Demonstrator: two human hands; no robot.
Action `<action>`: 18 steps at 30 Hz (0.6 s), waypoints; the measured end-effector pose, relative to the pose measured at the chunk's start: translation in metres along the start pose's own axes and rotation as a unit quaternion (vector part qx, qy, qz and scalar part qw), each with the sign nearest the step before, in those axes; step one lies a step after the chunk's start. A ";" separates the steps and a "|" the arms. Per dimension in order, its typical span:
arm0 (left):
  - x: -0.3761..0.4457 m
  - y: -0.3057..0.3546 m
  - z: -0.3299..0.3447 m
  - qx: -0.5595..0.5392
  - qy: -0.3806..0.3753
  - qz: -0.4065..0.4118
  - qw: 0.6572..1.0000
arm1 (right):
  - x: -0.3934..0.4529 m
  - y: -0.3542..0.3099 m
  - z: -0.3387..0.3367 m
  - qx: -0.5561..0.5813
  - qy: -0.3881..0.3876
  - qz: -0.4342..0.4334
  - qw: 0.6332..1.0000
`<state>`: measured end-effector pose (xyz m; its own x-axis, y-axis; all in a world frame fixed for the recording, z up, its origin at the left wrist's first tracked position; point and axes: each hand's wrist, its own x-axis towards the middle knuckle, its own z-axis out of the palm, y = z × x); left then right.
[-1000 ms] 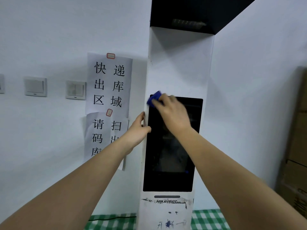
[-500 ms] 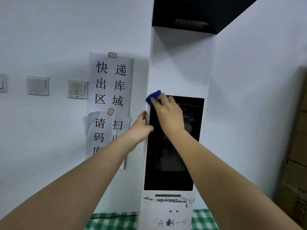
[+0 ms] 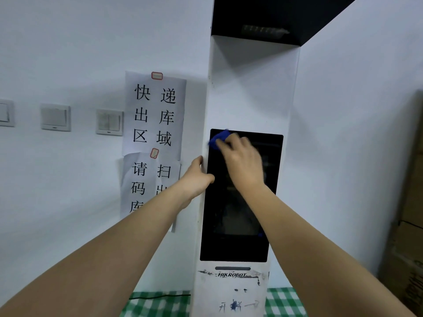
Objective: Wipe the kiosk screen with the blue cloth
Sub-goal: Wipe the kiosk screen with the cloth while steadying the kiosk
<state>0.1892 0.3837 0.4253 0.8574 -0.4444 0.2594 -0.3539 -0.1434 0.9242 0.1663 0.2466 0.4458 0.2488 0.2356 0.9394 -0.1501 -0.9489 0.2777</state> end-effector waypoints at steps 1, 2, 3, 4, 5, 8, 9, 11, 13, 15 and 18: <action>0.000 0.000 0.000 0.000 -0.002 -0.002 1.000 | 0.002 0.000 0.001 0.008 0.013 0.056 0.998; 0.000 0.000 -0.001 0.000 -0.001 -0.004 1.000 | 0.002 -0.002 0.002 0.013 0.023 0.083 0.996; 0.000 -0.001 -0.001 0.001 0.002 -0.004 1.000 | -0.001 -0.005 0.004 0.015 0.026 0.071 0.997; 0.001 -0.002 -0.001 0.004 0.006 -0.003 1.000 | -0.006 -0.007 0.005 0.015 0.019 0.029 0.999; 0.001 -0.002 0.000 0.006 0.009 -0.001 1.000 | -0.012 -0.009 0.005 0.012 0.004 -0.030 0.999; 0.002 -0.002 0.002 0.003 0.014 -0.001 1.000 | -0.013 0.005 -0.005 -0.022 -0.021 -0.133 0.991; 0.002 -0.002 0.003 0.000 0.015 -0.001 1.000 | -0.011 0.013 -0.005 -0.029 -0.013 -0.111 0.993; 0.001 -0.001 0.004 -0.001 0.008 0.000 1.000 | -0.005 0.022 -0.004 -0.020 0.021 0.005 1.000; 0.001 -0.001 0.004 0.002 0.007 -0.002 1.000 | -0.004 0.017 0.000 -0.009 0.035 0.085 0.996; 0.000 0.001 0.005 0.006 0.020 -0.004 1.000 | -0.008 0.009 0.002 0.002 0.031 0.073 0.997; -0.002 0.005 0.009 0.006 0.036 0.002 0.999 | -0.017 0.010 -0.004 -0.018 -0.009 -0.109 0.994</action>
<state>0.1824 0.3756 0.4268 0.8810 -0.3794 0.2825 -0.3610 -0.1533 0.9199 0.1571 0.2335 0.4331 0.2959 0.4315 0.8522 -0.1243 -0.8672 0.4823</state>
